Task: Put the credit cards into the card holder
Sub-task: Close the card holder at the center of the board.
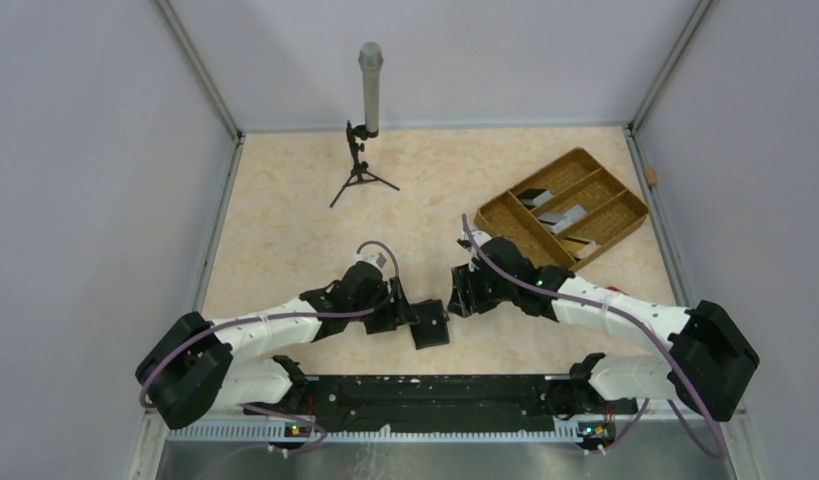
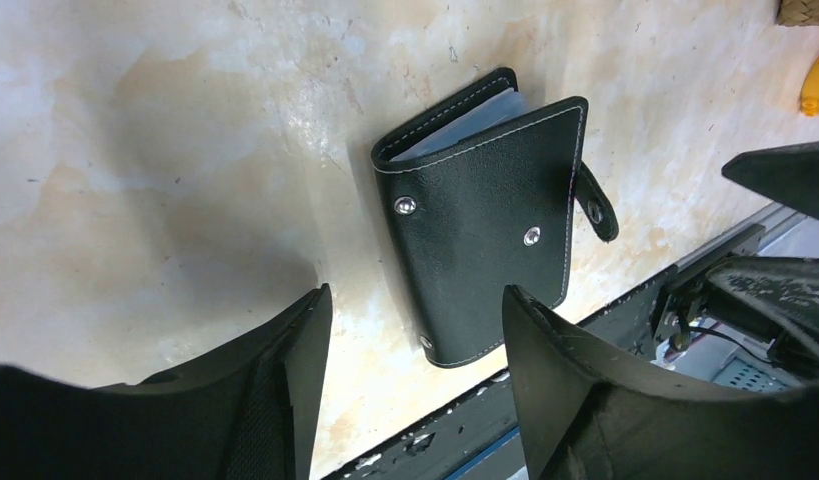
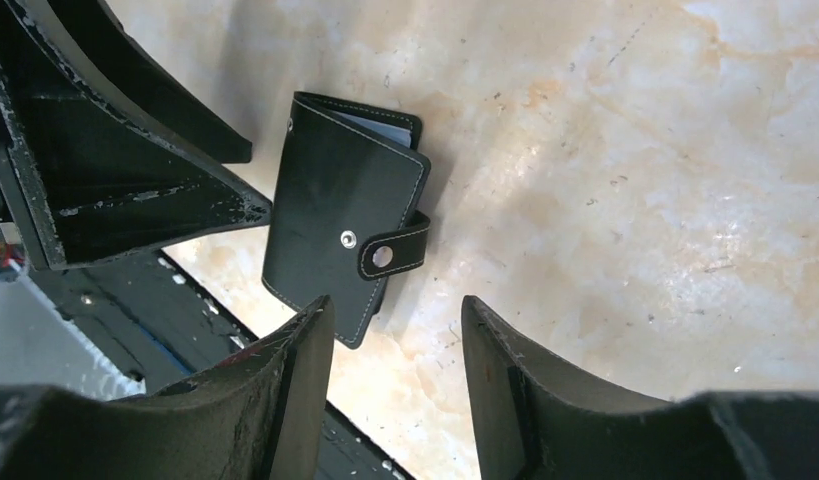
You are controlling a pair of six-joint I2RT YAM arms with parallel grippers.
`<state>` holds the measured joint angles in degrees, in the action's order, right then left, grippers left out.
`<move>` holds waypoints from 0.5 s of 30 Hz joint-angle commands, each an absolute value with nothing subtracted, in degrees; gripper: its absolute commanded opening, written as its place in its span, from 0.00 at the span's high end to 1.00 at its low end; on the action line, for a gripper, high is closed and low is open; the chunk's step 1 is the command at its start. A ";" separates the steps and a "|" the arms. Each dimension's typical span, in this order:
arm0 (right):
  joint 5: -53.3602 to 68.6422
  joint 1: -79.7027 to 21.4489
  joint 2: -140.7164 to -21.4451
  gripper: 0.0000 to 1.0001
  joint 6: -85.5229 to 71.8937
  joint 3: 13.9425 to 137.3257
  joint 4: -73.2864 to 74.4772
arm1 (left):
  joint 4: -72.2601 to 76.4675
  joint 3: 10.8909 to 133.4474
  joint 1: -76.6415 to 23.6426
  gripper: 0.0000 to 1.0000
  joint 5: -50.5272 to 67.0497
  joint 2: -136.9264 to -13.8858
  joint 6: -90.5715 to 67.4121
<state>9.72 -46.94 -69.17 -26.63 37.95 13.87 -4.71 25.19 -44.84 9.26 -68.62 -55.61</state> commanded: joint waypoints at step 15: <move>-3.26 -56.12 -80.46 0.59 -29.52 49.22 22.24 | -5.85 28.65 -49.94 0.48 4.68 -78.27 -58.76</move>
